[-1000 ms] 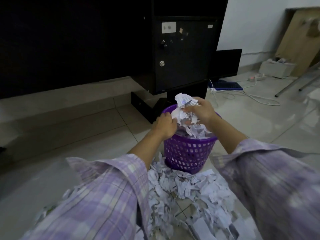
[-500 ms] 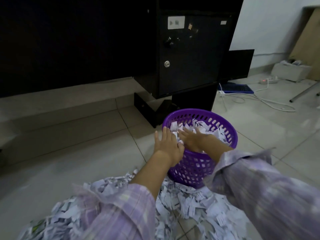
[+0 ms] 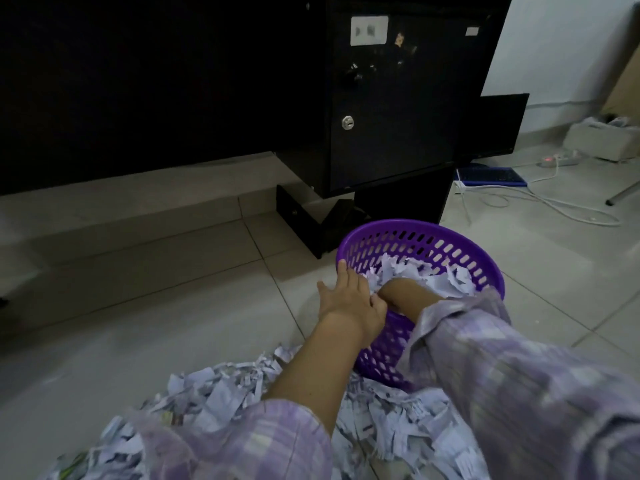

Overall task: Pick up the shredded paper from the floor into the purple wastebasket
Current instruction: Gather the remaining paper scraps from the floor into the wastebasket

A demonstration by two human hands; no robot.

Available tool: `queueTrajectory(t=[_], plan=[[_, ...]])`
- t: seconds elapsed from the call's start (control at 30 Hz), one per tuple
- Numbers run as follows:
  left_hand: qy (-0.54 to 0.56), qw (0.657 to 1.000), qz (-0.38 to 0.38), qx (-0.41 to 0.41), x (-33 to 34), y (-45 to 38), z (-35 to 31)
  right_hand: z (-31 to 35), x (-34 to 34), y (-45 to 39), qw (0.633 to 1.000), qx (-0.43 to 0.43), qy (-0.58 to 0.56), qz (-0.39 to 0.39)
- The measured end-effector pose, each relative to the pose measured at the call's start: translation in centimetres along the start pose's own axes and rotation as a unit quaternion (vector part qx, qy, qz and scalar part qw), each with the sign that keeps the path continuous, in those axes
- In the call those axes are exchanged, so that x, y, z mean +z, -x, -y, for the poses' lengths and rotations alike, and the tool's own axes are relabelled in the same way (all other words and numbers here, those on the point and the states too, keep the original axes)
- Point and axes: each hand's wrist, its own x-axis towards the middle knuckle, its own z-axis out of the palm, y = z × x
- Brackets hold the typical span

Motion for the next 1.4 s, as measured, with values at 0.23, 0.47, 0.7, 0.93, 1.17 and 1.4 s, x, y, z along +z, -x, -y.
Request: queueTrajectory(t=[0.23, 0.47, 0.7, 0.93, 1.17, 1.4], plan=[[0.021, 1.0, -0.007, -0.012, 0.1, -0.1, 0.2, -1.0, -0.6, 0.0, 0.942, -0.111, -0.258, 0.185], [0.014, 1.0, -0.008, -0.017, 0.2, -0.1, -0.1, -2.4, -1.6, 0.5, 0.973, -0.112, -0.171, 0.11], [0.039, 0.999, -0.012, -0.018, 0.4, -0.3, -0.2, -1.8, 0.5, 0.1, 0.987, -0.061, -0.139, 0.055], [0.073, 0.997, -0.001, 0.005, 0.1, -0.6, 0.2, -2.5, 0.4, -0.8, 0.981, -0.135, -0.11, -0.084], [0.023, 0.989, -0.136, 0.049, -1.6, 1.5, 3.2, -2.3, -3.0, 3.1, 0.964, -0.117, -0.09, -0.222], [0.087, 0.982, -0.166, -0.024, -1.0, 7.1, 8.6, 1.8, -3.2, 9.6, 0.928, -0.135, -0.177, -0.299]])
